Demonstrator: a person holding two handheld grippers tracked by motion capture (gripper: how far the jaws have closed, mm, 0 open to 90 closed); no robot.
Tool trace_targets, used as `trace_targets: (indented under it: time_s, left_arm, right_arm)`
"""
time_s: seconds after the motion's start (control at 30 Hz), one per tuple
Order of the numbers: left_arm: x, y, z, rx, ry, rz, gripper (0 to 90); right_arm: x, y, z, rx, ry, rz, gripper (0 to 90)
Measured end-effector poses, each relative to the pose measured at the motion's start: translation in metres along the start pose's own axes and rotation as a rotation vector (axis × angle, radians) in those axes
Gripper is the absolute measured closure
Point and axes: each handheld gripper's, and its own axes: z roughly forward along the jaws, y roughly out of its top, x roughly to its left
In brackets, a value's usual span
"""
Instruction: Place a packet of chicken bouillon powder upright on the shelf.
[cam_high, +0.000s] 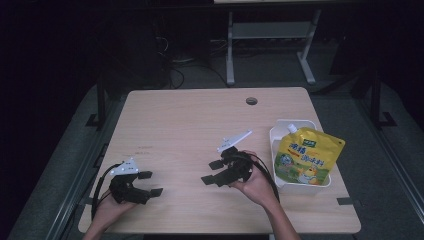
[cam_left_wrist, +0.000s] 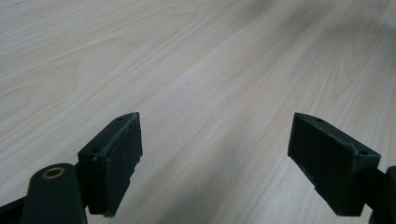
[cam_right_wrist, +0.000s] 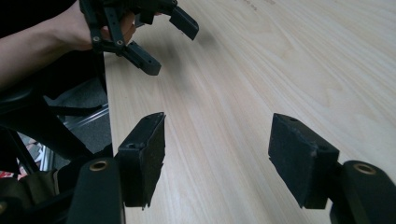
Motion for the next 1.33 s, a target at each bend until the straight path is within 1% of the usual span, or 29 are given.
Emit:
trace_targets:
  time_s: [0.03,0.07,0.1,0.13,0.33,0.47,0.7,0.83,0.9,0.97,1.07,1.3,1.33]
  left_arm:
    - [0.0,0.0,0.0,0.0,0.0,0.0,17.3]
    - [0.0,0.0,0.0,0.0,0.0,-0.001,17.2]
    - [0.0,0.0,0.0,0.0,0.0,-0.001,17.2]
    - [0.0,0.0,0.0,0.001,0.001,0.0,17.2]
    - [0.001,-0.001,-0.001,0.002,0.007,-0.004,17.2]
    - [0.002,-0.001,-0.001,0.001,0.007,-0.005,17.3]
    - [0.001,-0.001,0.0,0.004,0.004,-0.004,17.3]
    - [-0.001,-0.001,0.002,0.012,0.001,0.004,17.2]
    - [-0.003,0.0,0.0,0.004,-0.004,0.004,17.2]
    - [-0.004,0.001,-0.001,-0.007,-0.003,0.004,17.3]
    - [-0.003,0.0,0.0,0.0,-0.002,0.006,17.3]
    - [-0.004,0.0,0.0,-0.002,-0.009,0.008,17.3]
    - [-0.004,0.001,0.001,0.0,-0.011,0.014,17.3]
  right_arm:
    - [0.0,0.0,0.0,0.0,0.0,0.0,35.4]
    - [-0.002,0.0,0.006,0.008,-0.002,0.003,35.4]
    - [-0.002,0.0,0.006,0.008,-0.002,0.003,35.4]
    - [-0.004,0.0,0.012,0.016,-0.004,0.01,35.4]
    - [-0.008,-0.001,0.026,0.021,-0.011,0.019,35.3]
    - [-0.009,-0.002,0.031,0.02,-0.013,0.024,34.8]
    - [-0.009,-0.006,0.036,0.018,-0.024,0.029,34.3]
    - [-0.004,-0.015,0.042,0.039,-0.035,0.019,33.5]
    - [-0.003,-0.019,0.042,0.038,-0.046,0.012,33.5]
    - [-0.002,-0.021,0.041,0.023,-0.045,0.014,33.5]
    - [-0.001,-0.024,0.039,0.019,-0.029,0.035,32.8]
    - [0.0,-0.028,0.036,-0.006,-0.034,0.046,31.7]
    - [0.0,-0.028,0.036,-0.006,-0.034,0.046,31.7]
